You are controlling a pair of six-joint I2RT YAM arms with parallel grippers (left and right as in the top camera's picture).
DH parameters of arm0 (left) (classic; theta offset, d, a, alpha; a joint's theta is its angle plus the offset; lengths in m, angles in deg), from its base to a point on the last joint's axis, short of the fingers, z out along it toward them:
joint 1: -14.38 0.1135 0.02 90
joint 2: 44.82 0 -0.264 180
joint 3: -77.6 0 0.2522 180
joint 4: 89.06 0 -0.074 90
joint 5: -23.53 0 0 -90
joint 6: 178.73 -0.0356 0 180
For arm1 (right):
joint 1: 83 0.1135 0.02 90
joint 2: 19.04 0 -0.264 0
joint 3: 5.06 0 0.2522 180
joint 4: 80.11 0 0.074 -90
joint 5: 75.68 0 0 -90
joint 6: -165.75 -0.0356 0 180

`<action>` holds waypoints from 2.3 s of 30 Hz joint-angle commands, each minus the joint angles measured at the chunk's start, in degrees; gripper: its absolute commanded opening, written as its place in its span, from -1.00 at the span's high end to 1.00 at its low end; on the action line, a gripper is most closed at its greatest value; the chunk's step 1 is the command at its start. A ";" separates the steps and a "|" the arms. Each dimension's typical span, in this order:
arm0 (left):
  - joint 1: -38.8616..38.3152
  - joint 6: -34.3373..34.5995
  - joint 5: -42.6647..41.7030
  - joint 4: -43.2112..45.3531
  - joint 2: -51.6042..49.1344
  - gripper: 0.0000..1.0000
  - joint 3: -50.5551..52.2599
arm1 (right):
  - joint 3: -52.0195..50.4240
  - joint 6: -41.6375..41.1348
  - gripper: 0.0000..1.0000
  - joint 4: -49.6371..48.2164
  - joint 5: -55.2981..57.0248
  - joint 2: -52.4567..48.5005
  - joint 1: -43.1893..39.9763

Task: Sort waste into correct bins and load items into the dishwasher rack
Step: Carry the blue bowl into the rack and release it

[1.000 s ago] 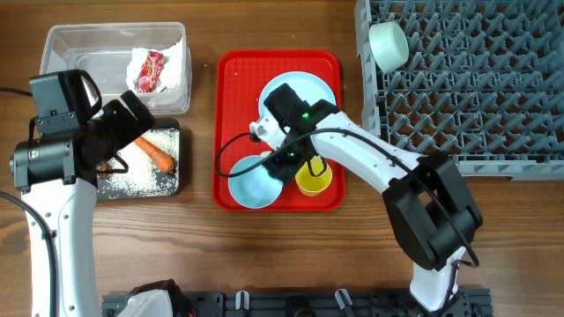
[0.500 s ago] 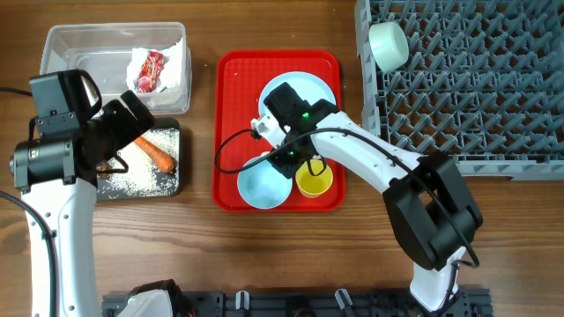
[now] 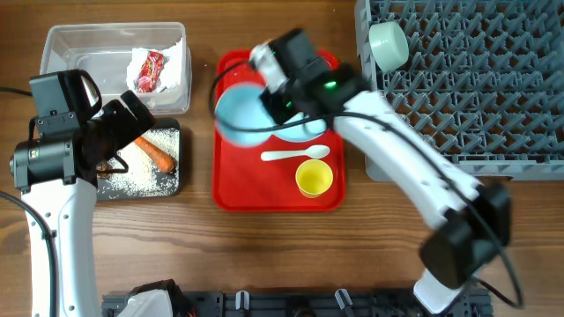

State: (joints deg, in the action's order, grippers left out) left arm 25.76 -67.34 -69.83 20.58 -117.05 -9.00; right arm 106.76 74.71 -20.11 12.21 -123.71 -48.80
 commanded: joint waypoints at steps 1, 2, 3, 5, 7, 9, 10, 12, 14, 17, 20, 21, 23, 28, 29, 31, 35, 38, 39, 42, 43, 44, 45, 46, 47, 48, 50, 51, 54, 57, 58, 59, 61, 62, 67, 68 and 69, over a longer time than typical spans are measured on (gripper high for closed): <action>0.00 0.52 -0.70 0.13 -0.17 -1.00 -0.46 | 1.38 -9.05 0.91 1.44 18.40 5.90 -6.67; 0.00 0.52 -0.70 0.15 -0.17 -1.00 -0.46 | 1.38 -10.10 0.92 1.64 19.80 6.78 -8.50; 0.00 0.52 -0.70 0.13 -0.17 -1.00 -0.46 | 1.38 -10.99 0.91 1.79 20.44 7.48 -9.99; 0.00 0.52 -0.70 0.15 -0.17 -1.00 -0.46 | 1.36 -13.42 0.92 2.03 22.27 8.76 -14.67; 0.00 0.50 -0.70 0.13 -0.17 -1.00 -0.46 | 1.36 -14.08 0.91 2.03 24.68 8.98 -17.94; 0.00 0.52 -0.70 0.13 -0.17 -1.00 -0.46 | 0.79 -14.16 0.92 1.99 28.48 8.74 -20.98; 0.00 0.52 -0.70 0.13 -0.17 -1.00 -0.46 | 0.42 -14.19 0.91 2.01 30.88 8.46 -22.32; 0.00 0.52 -0.70 0.13 -0.17 -1.00 -0.46 | -0.61 -14.19 0.92 1.99 34.67 7.96 -24.22; 0.00 0.52 -0.70 0.13 -0.17 -1.00 -0.46 | -1.31 -14.23 0.91 3.15 38.23 7.17 -25.57; 0.00 0.52 -0.70 0.13 -0.17 -1.00 -0.46 | -1.46 -17.44 0.91 7.34 42.16 6.51 -25.77; 0.00 0.52 -0.70 0.15 -0.17 -1.00 -0.46 | -1.66 -21.92 0.91 11.89 45.20 6.49 -25.77; 0.00 0.52 -0.70 0.15 -0.17 -1.00 -0.46 | -1.81 -23.52 0.91 13.42 45.97 6.49 -25.77; 0.00 0.52 -0.70 0.15 -0.17 -1.00 -0.46 | -2.99 -25.68 0.91 14.93 46.90 6.49 -25.77; 0.00 0.52 -0.70 0.15 -0.17 -1.00 -0.46 | -8.92 -25.90 0.92 13.81 51.93 5.77 -24.15; 0.00 0.50 -0.70 0.13 -0.17 -1.00 -0.46 | -10.08 -25.86 0.91 13.92 55.47 5.11 -23.30; 0.00 0.52 -0.70 0.15 -0.17 -1.00 -0.46 | -10.82 -25.62 0.91 14.08 61.55 3.43 -21.90; 0.00 0.52 -0.70 0.13 -0.17 -1.00 -0.46 | -10.82 -22.45 0.91 10.25 66.49 1.84 -19.80; 0.00 0.52 -0.70 0.13 -0.17 -1.00 -0.46 | -10.82 -16.15 0.91 4.74 66.45 1.22 -19.19; 0.00 0.52 -0.70 0.13 -0.17 -1.00 -0.46 | -10.82 -9.84 0.91 1.05 66.45 0.68 -19.10; 0.00 0.52 -0.70 0.13 -0.17 -1.00 -0.46 | -10.82 -0.94 0.91 -3.30 66.45 -0.39 -18.99; 0.00 0.52 -0.70 0.13 -0.17 -1.00 -0.46 | -10.82 1.90 0.91 -4.07 66.45 -0.74 -18.84; 0.00 0.50 -0.70 0.13 -0.17 -1.00 -0.46 | -10.82 4.26 0.91 -4.44 66.47 -1.11 -18.67; 0.00 0.52 -0.70 0.13 -0.17 -1.00 -0.46 | -10.82 6.29 0.91 -4.46 66.47 -1.57 -18.43; 0.00 0.52 -0.70 0.13 -0.17 -1.00 -0.46 | -10.82 8.13 0.91 -4.37 66.49 -1.95 -18.21; 0.00 0.52 -0.70 0.15 -0.17 -1.00 -0.46 | -10.82 9.53 0.92 -4.20 66.64 -2.43 -18.01; 0.00 0.52 -0.70 0.13 -0.17 -1.00 -0.46 | -10.82 11.52 0.91 -4.15 66.90 -2.80 -17.84; 0.00 0.50 -0.70 0.13 -0.17 -1.00 -0.46 | -10.82 12.87 0.91 -4.31 68.50 -3.39 -17.49; 0.00 0.52 -0.70 0.13 -0.17 -1.00 -0.46 | -10.82 13.05 0.91 -4.31 69.53 -3.58 -17.33; 0.00 0.52 -0.70 0.13 -0.17 -1.00 -0.46 | -10.82 13.40 0.91 -4.20 69.79 -3.72 -17.16; 0.00 0.52 -0.70 0.13 -0.17 -1.00 -0.46 | -10.82 14.86 0.91 -4.20 69.64 -3.78 -16.87; 0.00 0.52 -0.70 0.13 -0.17 -1.00 -0.46 | -10.82 14.78 0.92 -4.17 69.61 -3.78 -16.79; 0.00 0.52 -0.70 0.13 -0.17 -1.00 -0.46 | -10.82 14.73 0.91 -4.15 69.61 -3.78 -16.79; 0.00 0.52 -0.70 0.15 -0.17 -1.00 -0.46 | -10.88 14.56 0.91 -4.22 69.59 -3.78 -16.79; 0.00 0.52 -0.70 0.15 -0.17 -1.00 -0.46 | -11.08 14.60 0.91 -4.26 69.40 -3.78 -16.72; 0.00 0.52 -0.70 0.13 -0.17 -1.00 -0.46 | -12.87 14.62 0.92 -4.13 68.13 -3.78 -16.50; 0.00 0.52 -0.70 0.15 -0.17 -1.00 -0.46 | -13.51 14.80 0.91 -4.07 68.13 -3.78 -16.35; 0.00 0.52 -0.70 0.13 -0.17 -1.00 -0.46 | -14.12 14.78 0.91 -4.00 68.11 -3.78 -16.17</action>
State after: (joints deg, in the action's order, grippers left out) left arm 25.76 -67.34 -69.83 20.58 -117.05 -9.00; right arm 94.67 88.98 -24.26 79.51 -126.72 -65.76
